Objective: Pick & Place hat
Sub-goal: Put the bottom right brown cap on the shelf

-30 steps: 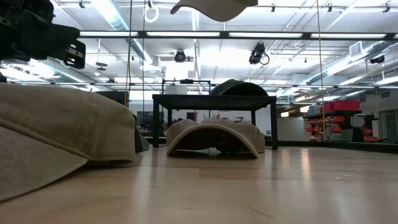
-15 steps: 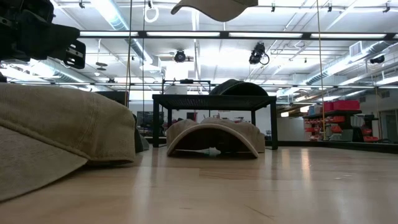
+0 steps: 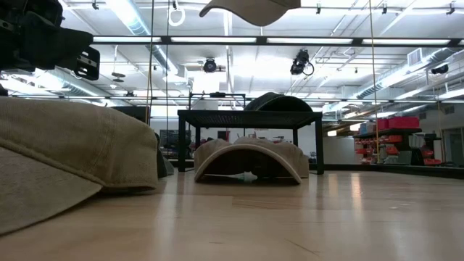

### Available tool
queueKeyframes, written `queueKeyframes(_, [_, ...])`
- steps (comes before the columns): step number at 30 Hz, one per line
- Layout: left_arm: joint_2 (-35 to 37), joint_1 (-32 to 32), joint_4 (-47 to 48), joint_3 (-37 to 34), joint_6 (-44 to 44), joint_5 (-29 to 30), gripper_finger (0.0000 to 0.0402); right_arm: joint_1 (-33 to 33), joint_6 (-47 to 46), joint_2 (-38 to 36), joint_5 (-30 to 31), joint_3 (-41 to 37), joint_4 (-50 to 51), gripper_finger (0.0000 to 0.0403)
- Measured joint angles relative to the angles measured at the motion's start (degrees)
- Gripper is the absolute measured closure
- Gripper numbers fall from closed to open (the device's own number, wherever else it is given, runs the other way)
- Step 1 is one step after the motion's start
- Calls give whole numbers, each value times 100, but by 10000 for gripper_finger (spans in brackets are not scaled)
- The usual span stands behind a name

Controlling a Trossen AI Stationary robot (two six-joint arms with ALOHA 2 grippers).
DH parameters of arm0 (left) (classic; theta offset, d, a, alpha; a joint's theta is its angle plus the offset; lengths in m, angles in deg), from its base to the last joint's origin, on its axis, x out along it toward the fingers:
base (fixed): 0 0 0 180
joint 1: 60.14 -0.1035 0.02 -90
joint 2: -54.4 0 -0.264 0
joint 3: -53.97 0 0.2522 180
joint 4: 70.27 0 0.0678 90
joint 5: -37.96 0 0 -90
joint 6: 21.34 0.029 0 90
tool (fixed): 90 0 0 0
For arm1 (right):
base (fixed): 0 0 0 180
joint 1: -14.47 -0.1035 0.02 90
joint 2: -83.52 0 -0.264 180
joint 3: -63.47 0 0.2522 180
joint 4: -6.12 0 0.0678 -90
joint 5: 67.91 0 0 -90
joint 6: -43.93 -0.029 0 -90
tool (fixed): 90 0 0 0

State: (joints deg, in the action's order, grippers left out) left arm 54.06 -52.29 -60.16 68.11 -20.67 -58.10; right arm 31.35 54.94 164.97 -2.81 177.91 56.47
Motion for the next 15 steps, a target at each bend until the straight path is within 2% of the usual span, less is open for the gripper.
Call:
queueKeyframes(7, [-1,-1,0,0,0,0,399,3,44,57,7,0,-42,367])
queueKeyframes(15, [1,1,0,0,0,0,399,9,184,404,689,-4,-689,367])
